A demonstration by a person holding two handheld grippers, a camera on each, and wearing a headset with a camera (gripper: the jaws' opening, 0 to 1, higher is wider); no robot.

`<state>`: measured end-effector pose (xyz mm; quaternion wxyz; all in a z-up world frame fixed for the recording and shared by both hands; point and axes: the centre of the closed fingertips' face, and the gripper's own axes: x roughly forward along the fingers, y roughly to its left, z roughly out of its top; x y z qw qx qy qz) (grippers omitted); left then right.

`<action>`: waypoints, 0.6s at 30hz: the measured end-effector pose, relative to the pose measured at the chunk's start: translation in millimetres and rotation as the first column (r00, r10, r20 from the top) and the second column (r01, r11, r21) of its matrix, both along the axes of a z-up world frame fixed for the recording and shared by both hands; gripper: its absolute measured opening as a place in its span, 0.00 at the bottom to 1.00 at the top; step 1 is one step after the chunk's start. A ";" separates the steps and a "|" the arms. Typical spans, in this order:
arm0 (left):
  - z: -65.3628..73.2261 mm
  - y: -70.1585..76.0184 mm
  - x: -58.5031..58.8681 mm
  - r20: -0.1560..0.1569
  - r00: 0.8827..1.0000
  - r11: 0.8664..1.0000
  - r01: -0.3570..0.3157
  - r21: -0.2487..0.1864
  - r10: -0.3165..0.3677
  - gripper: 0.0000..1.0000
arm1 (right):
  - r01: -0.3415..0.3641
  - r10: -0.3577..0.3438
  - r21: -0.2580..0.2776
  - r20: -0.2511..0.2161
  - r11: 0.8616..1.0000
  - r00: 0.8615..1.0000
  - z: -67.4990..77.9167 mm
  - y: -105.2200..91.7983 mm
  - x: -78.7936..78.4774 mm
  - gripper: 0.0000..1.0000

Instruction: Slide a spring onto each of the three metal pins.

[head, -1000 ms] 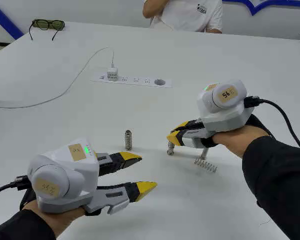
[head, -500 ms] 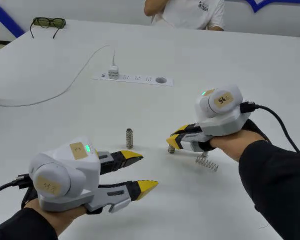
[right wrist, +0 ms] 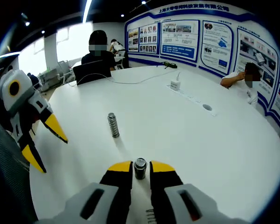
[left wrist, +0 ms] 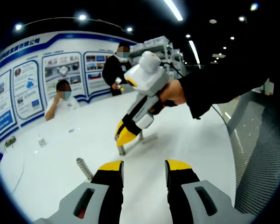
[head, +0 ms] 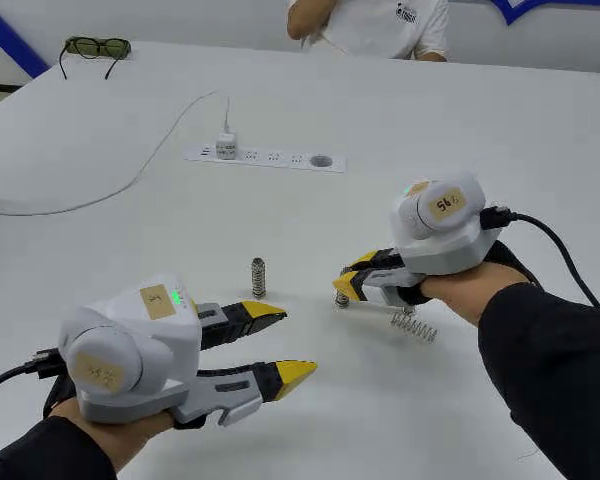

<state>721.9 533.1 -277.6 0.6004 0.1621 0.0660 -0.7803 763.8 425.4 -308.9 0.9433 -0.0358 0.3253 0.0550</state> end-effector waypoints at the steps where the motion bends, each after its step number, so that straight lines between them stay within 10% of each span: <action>1: 0.1 -0.2 0.1 0.001 1.000 1.000 0.000 0.001 0.000 0.36 | 0.001 -0.001 -0.006 0.002 1.000 1.000 1.7 -0.9 -1.7 0.16; 18: 3.1 -1.6 -0.9 0.000 1.000 1.000 0.003 0.001 -0.003 0.39 | -0.003 0.005 -0.031 0.060 1.000 0.998 34.8 -2.8 -38.1 0.18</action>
